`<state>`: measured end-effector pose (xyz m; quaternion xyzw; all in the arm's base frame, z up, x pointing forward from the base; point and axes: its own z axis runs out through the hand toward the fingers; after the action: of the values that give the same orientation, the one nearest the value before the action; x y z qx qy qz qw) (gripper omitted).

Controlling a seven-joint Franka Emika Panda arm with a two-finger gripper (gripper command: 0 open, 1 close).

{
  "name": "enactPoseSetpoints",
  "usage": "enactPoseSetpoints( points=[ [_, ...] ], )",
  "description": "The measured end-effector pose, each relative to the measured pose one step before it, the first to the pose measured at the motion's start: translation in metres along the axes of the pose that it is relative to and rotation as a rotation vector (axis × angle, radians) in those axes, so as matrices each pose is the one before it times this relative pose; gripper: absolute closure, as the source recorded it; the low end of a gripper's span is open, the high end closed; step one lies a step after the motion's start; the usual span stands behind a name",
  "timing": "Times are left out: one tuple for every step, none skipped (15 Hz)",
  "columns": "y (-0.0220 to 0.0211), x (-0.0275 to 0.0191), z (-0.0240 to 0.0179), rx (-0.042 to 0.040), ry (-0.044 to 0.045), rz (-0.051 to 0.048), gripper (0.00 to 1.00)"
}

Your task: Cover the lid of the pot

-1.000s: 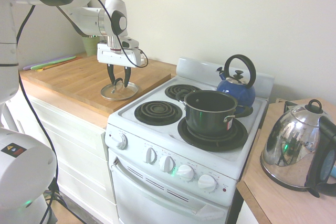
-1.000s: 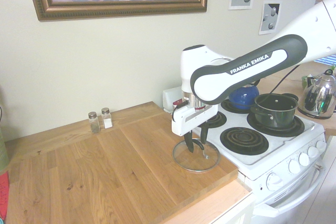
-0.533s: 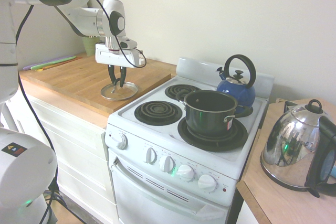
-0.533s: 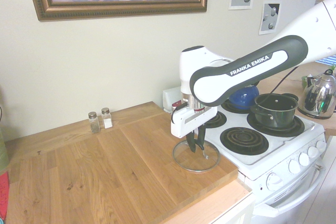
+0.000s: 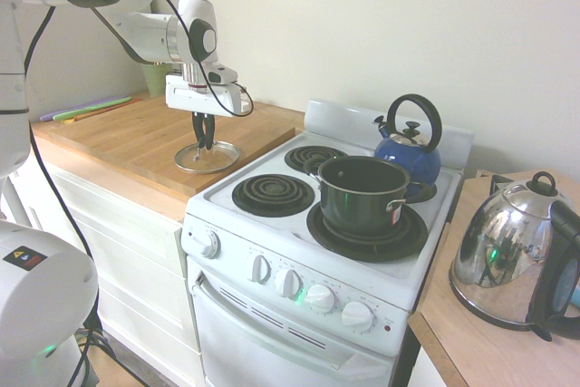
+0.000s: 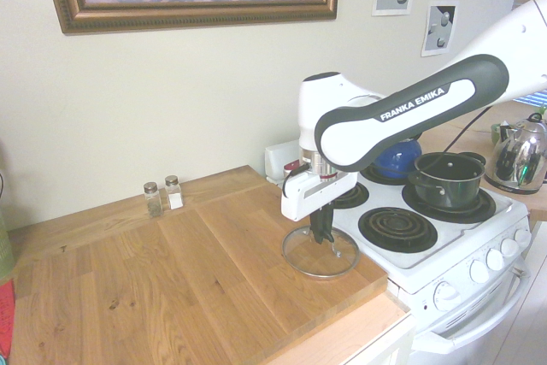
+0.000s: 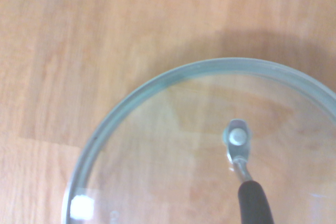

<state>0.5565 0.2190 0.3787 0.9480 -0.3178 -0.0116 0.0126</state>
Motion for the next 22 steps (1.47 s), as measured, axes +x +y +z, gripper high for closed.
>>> enactPoseSetpoints(
  points=[
    [0.00745, 0.00309, -0.00931, 0.01511, -0.00041, 0.01342, 1.00],
    [0.00910, 0.00412, -0.01307, 0.01970, -0.00036, 0.00943, 1.00],
    [0.00953, 0.00503, -0.01741, 0.01894, 0.00277, 0.00635, 1.00],
    [0.01162, 0.00653, -0.02100, 0.01325, 0.00846, 0.01539, 1.00],
    [0.01267, 0.00747, -0.02038, 0.00879, 0.01107, 0.02003, 1.00],
    [0.01395, 0.00929, -0.01848, 0.00750, 0.01011, 0.02389, 1.00],
    [0.01590, 0.01287, -0.01688, 0.00710, 0.00885, 0.02743, 1.00],
    [0.01498, 0.01452, -0.01302, 0.00484, 0.00643, 0.03000, 1.00],
    [0.01394, 0.01573, -0.00946, 0.00316, 0.00254, 0.02614, 1.00],
    [0.01287, 0.01634, -0.00628, 0.00157, 0.00240, 0.03050, 1.00],
    [0.01045, 0.01496, -0.00405, -0.00071, 0.00123, 0.03158, 1.00],
    [0.01005, 0.01432, -0.00254, -0.00182, 0.00023, 0.03260, 1.00],
    [0.01061, 0.01450, -0.00134, -0.00260, -0.00084, 0.03355, 1.00],
    [0.01090, 0.01463, -0.00048, -0.00263, -0.00069, 0.03443, 1.00],
    [0.01152, 0.01547, -0.00070, -0.00258, -0.00065, 0.03506, 1.00],
    [0.01188, 0.01626, -0.00041, -0.00068, 0.00071, 0.03647, 1.00],
    [0.01086, 0.01445, -0.00034, -0.00200, -0.00050, 0.03150, 1.00],
    [0.01059, 0.01355, -0.00031, -0.00353, -0.00183, 0.03001, 1.00],
    [0.01002, 0.01285, -0.00039, -0.00246, -0.00127, 0.02473, 1.00],
    [0.00990, 0.01252, -0.00009, -0.00101, -0.00036, 0.02310, 1.00],
    [0.00892, 0.01024, 0.00080, -0.00213, -0.00077, 0.02090, 1.00],
    [0.00800, 0.00925, 0.00057, -0.00196, 0.00002, 0.01712, 1.00]
  ],
)
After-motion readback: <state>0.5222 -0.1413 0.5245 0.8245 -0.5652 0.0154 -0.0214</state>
